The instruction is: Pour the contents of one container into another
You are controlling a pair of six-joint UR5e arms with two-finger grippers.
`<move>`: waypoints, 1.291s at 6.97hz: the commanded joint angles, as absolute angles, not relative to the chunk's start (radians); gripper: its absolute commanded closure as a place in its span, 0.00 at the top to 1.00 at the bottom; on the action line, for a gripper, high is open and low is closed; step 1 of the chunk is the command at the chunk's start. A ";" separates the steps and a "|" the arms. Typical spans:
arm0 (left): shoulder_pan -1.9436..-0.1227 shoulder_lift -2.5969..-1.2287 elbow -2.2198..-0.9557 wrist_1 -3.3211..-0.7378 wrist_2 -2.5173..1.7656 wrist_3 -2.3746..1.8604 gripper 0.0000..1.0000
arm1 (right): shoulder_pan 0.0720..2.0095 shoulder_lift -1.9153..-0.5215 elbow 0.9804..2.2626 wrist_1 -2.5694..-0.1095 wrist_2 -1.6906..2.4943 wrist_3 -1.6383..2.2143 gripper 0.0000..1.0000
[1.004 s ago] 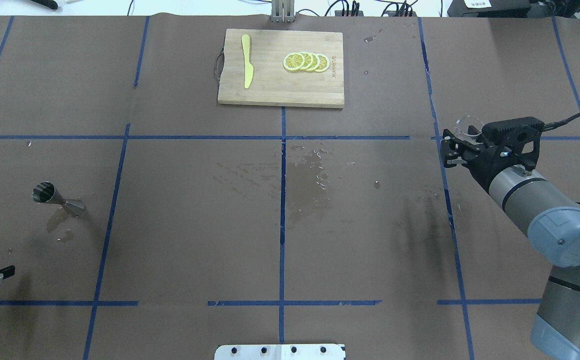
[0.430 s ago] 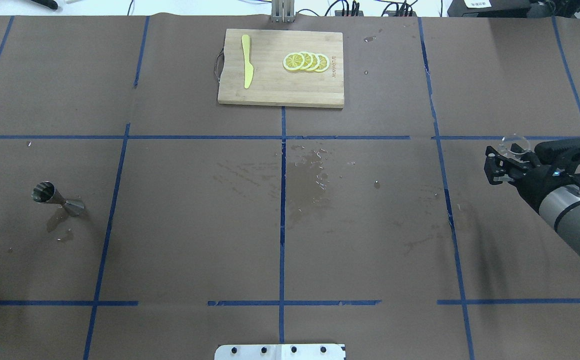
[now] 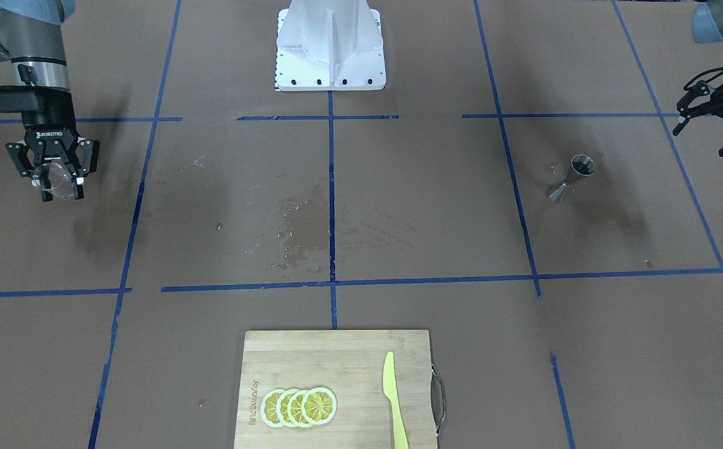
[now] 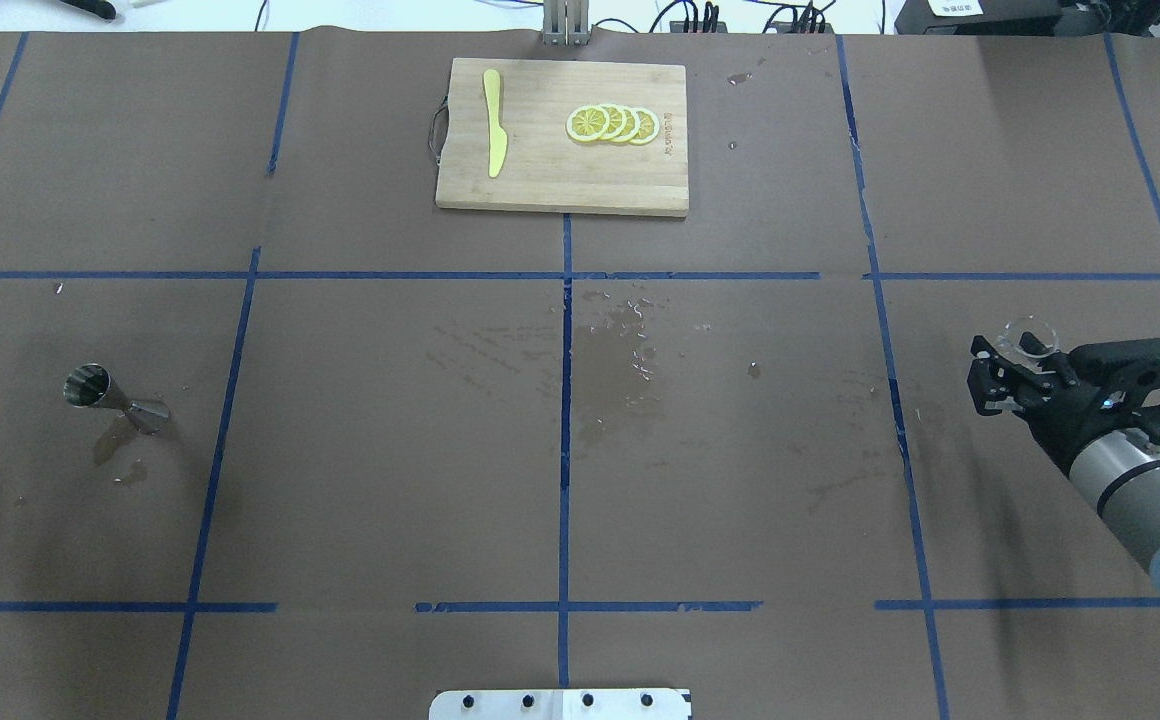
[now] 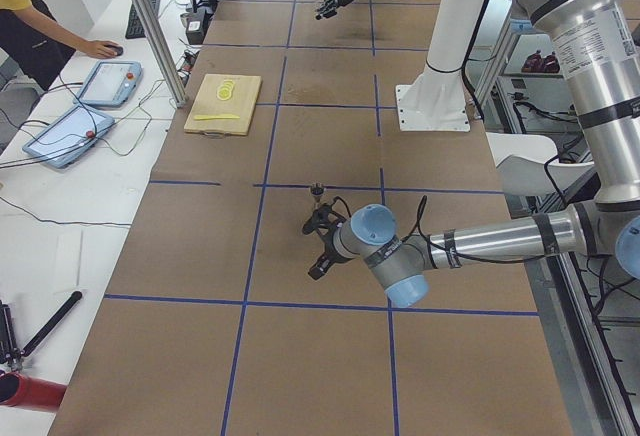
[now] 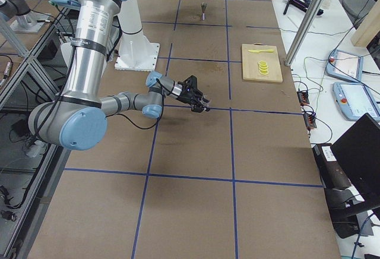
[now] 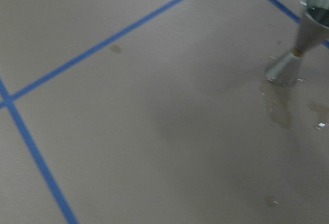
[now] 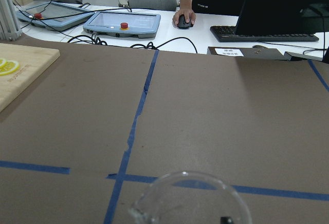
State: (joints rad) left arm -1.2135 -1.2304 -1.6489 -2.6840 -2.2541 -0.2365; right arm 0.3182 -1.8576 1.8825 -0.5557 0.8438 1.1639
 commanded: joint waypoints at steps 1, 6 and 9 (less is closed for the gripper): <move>-1.284 -1.336 -1.669 -2.490 -2.305 -0.222 1.00 | 0.210 -1.839 1.846 -0.555 0.727 1.186 0.55; -1.290 -1.363 -1.712 -2.439 -2.322 -0.239 1.00 | 0.212 -1.681 1.664 -0.549 0.700 1.186 0.75; -1.298 -1.397 -1.730 -2.396 -2.319 -0.241 1.00 | 0.216 -1.693 1.705 -0.546 0.703 1.172 1.00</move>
State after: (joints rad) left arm -1.2962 -1.3919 -1.7269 -2.4030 -2.3216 -0.2391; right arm 0.2137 -1.6879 1.6764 -0.5469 0.7016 1.1816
